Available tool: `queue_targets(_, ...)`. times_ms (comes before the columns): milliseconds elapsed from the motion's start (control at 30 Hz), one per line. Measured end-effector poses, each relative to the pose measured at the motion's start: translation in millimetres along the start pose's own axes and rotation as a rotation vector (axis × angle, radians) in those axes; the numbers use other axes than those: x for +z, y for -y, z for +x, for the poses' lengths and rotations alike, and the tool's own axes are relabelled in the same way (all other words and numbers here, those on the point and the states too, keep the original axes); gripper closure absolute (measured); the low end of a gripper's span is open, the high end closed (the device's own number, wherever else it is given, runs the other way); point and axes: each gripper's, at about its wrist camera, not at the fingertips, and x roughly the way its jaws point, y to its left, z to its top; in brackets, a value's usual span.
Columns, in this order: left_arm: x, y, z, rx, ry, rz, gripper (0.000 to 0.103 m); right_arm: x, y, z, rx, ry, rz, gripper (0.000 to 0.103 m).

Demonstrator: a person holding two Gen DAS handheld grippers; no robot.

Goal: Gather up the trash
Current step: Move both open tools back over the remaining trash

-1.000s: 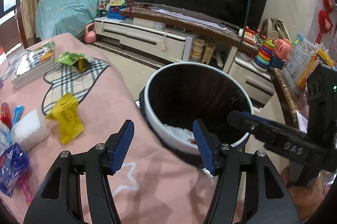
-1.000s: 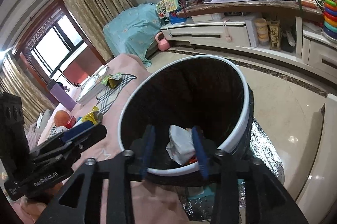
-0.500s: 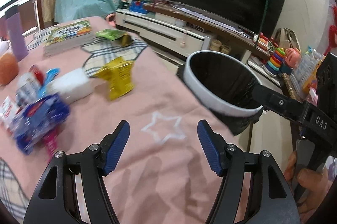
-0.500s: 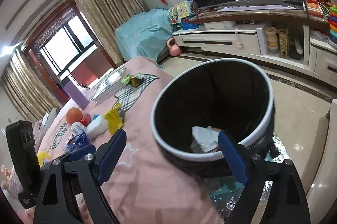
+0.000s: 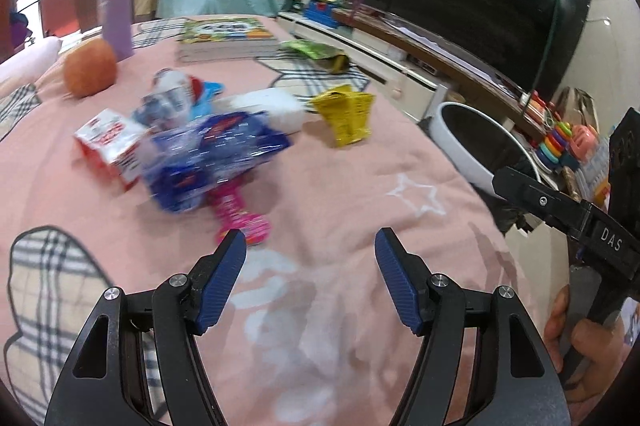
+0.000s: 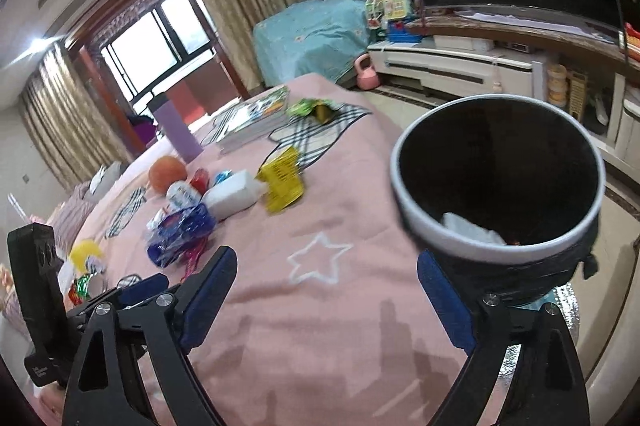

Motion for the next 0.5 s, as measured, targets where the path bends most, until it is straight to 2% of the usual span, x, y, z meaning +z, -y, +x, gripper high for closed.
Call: queue_targets(500, -5.6, -50.5, -12.2, 0.040, 0.016, -0.087, 0.034, -8.9, -41.2, 27.4, 0.017, -0.050, -0.060, 0.009)
